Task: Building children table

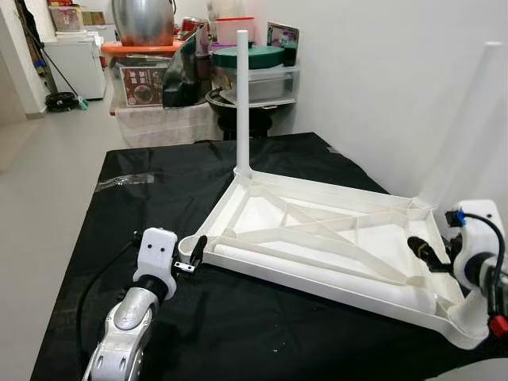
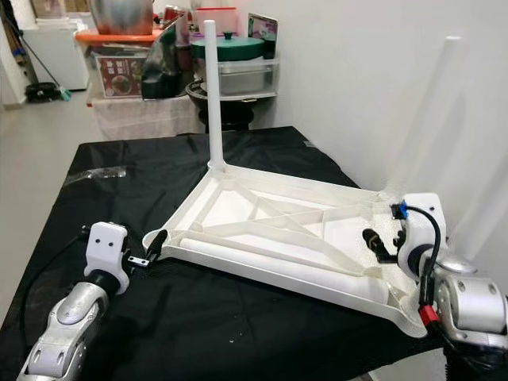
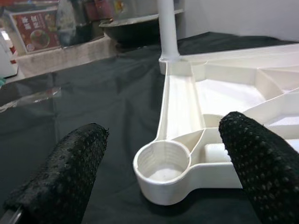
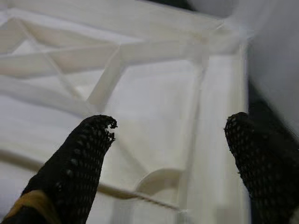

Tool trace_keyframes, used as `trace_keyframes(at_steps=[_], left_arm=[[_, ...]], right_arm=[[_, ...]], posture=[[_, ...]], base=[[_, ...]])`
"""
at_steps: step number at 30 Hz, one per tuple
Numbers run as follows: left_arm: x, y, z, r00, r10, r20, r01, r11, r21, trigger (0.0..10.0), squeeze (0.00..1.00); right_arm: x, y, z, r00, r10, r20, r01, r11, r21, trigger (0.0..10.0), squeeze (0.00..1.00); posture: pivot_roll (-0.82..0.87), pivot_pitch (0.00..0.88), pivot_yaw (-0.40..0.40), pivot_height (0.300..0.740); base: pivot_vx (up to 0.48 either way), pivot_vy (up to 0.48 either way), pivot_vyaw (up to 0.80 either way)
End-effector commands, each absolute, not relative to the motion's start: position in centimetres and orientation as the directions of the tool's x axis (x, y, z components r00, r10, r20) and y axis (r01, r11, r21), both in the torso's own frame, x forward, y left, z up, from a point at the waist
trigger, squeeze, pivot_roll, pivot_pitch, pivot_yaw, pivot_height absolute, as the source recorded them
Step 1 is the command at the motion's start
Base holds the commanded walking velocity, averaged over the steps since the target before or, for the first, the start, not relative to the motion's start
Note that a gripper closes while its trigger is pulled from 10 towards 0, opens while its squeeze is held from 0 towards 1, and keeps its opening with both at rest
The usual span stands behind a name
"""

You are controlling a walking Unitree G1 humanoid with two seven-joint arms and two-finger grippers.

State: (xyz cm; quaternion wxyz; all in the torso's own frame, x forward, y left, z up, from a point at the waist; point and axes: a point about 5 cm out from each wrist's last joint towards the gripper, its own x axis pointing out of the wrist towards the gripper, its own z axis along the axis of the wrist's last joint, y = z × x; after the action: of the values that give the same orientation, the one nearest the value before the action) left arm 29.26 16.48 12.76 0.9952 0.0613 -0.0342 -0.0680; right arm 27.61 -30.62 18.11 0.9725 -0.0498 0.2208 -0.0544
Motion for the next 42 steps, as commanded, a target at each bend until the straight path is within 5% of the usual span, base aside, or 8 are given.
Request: trace_keyframes(at_steps=[1,8,12,25,27,29,42], left_arm=[[29.2,16.2,12.7,0.987,-0.149,0.058,0.140,0.981,0.138,10.0,0.00],[29.7,15.9,12.9,0.983,-0.175,0.060,0.165,0.976,0.143,10.0,0.00],[29.6,16.0,12.8,0.984,-0.172,0.054,0.163,0.976,0.146,10.0,0.00],[29.4,14.6,12.5,0.971,-0.231,0.065,0.218,0.962,0.165,10.0,0.00],[29.4,14.4,12.5,0.968,-0.243,0.068,0.229,0.959,0.167,10.0,0.00],[29.1,14.5,12.7,0.966,-0.246,0.077,0.232,0.959,0.162,10.0,0.00],[28.7,13.9,12.5,0.959,-0.271,0.086,0.257,0.956,0.144,10.0,0.00]], right_arm=[[27.7,-30.1,17.9,0.903,-0.096,-0.418,0.058,0.993,-0.104,10.0,0.00],[28.5,-25.0,20.4,0.945,0.188,-0.267,-0.172,0.982,0.083,10.0,0.00],[28.3,-24.2,21.1,0.937,0.213,-0.277,-0.180,0.974,0.140,10.0,0.00],[27.4,-25.3,21.7,0.921,0.108,-0.374,-0.110,0.994,0.016,10.0,0.00],[27.4,-24.4,21.6,0.927,0.132,-0.350,-0.130,0.991,0.029,10.0,0.00],[26.8,-20.1,21.1,0.907,0.310,-0.287,-0.311,0.950,0.043,10.0,0.00],[24.3,-18.6,22.7,0.812,0.539,-0.225,-0.540,0.839,0.062,10.0,0.00]], posture=[[-0.02,0.000,-0.012,0.740],[-0.02,0.000,-0.012,0.740],[-0.02,0.000,-0.012,0.740],[-0.06,0.000,-0.013,0.740],[-0.06,0.000,-0.014,0.740],[-0.04,0.000,-0.022,0.740],[-0.06,0.000,-0.012,0.740]], base=[[0.000,0.000,0.00],[0.000,0.000,0.00],[0.000,0.000,0.00],[0.000,0.000,0.00],[0.000,0.000,0.00],[0.000,0.000,0.00],[0.000,0.000,-0.55]])
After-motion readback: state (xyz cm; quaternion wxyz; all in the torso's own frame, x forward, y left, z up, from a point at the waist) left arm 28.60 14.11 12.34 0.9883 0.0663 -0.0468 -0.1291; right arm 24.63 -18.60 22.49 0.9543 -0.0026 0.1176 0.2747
